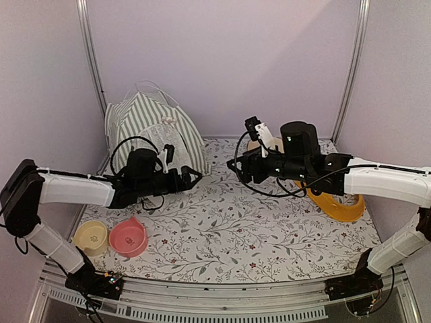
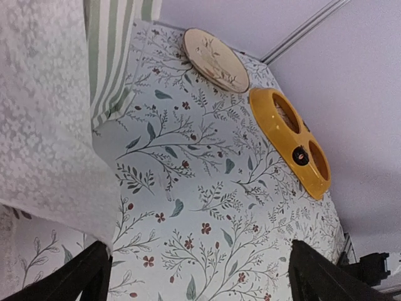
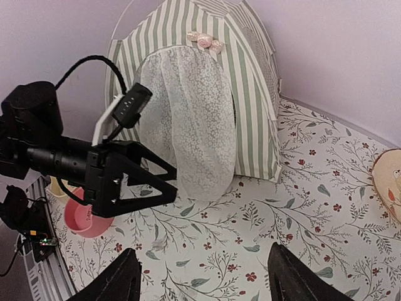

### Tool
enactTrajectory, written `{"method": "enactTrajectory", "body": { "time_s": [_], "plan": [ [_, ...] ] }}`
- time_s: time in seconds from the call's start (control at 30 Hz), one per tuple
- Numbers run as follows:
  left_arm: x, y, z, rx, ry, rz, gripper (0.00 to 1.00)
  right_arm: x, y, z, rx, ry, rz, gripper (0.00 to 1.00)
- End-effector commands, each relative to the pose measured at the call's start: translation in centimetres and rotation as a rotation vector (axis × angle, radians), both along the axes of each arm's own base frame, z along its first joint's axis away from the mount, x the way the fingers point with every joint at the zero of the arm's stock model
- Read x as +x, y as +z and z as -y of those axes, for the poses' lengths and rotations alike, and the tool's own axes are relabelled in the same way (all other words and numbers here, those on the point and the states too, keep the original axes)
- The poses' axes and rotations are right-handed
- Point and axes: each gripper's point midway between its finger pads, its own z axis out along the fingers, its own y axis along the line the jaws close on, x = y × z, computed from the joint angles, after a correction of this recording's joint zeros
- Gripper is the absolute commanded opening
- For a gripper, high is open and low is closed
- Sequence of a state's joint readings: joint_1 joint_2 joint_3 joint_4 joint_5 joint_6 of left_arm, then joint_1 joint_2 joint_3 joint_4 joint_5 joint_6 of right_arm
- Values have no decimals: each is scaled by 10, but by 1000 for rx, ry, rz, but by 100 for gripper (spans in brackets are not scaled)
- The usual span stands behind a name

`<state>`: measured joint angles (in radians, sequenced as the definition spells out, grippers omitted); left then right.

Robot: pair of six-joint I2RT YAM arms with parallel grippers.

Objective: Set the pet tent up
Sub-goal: Adjust the tent flap in the tent fabric, then move the pet food bowl to the center of the board.

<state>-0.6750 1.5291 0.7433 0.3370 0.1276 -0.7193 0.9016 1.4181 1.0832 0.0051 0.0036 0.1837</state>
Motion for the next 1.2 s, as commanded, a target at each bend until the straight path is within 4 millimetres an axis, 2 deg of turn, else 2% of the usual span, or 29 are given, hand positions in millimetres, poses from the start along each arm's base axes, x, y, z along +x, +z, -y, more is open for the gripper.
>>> {"method": "enactTrajectory", "body": {
  "time_s": [0.0,0.1,0.2,0.3,0.43,0.53,0.57,0.63,0.73,0.8,0.9,0.93,1.07,1.1,1.13,1.17],
  "plan": [
    [-22,31,-35,105,115,79,99,0,-5,2,-2,4,-7,72],
    [-44,26,-73,184,210,45,100,0,-3,1,5,10,-4,72],
    [-71,17,-100,228,235,-10,99,0,-1,-1,12,20,-2,73],
    [-98,3,-112,227,219,-75,99,0,-4,-3,6,26,-1,73],
    [-131,-27,-126,238,212,-184,99,7,-14,-1,-15,11,-14,75],
    [-147,-52,-135,268,224,-252,100,40,-40,28,-12,-98,-144,78],
    [-150,-57,-136,272,224,-264,99,53,-52,42,-13,-143,-195,88],
    [-154,-65,-138,283,224,-275,100,73,-75,74,-28,-267,-273,98],
    [-157,-82,-138,305,215,-296,99,87,-96,121,-55,-425,-311,99],
    [-157,-92,-133,303,195,-304,100,95,-113,159,-34,-532,-368,99],
    [-153,-97,-121,283,164,-294,99,103,-137,219,14,-688,-448,99],
    [-150,-96,-117,278,159,-283,100,105,-142,232,25,-725,-456,99],
    [-138,-94,-105,282,136,-240,99,129,-158,273,7,-829,-458,99],
    [-136,-94,-103,289,133,-233,99,143,-153,276,13,-825,-445,99],
    [-134,-96,-102,300,130,-232,99,151,-159,279,0,-828,-449,99],
    [-133,-97,-102,308,132,-231,99,166,-152,280,-8,-822,-421,99]
  ]
}}
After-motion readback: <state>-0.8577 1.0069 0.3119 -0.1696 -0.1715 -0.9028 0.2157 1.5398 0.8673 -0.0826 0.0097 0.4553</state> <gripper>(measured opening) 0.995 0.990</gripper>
